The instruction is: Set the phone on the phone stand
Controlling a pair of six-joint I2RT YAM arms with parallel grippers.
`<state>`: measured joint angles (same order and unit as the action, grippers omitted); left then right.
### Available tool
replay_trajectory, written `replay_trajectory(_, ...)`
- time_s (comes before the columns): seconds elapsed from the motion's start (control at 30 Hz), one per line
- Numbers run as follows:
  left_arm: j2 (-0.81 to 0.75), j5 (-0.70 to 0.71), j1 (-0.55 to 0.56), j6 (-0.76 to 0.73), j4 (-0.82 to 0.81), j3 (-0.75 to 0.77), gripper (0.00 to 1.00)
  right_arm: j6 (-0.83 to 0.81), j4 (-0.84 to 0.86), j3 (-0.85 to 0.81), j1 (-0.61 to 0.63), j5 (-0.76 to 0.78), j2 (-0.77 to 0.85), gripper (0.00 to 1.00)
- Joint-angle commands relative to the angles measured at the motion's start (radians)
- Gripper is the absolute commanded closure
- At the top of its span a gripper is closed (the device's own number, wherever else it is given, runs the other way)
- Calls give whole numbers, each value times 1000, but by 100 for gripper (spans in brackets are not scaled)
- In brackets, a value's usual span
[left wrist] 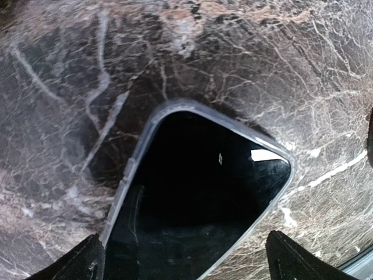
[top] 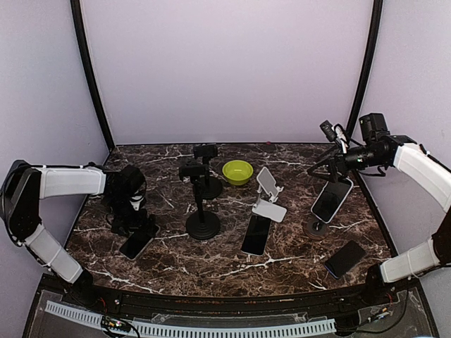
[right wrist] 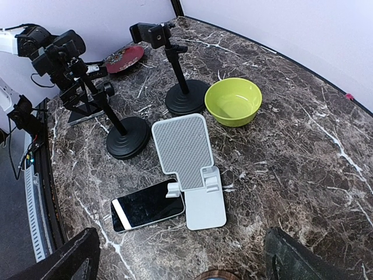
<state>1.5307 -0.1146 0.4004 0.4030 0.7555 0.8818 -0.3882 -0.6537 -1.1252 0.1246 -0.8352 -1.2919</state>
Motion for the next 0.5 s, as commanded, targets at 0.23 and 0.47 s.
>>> replay_trajectory(0.23, -35, -137, 64, -34, -35, -28, 1, -15, 5, 8, 7, -13, -3, 1)
replay_trajectory(0.47, -71, -182, 157, 68, -36, -50, 1, -21, -3, 5, 13, -14, -18, 1)
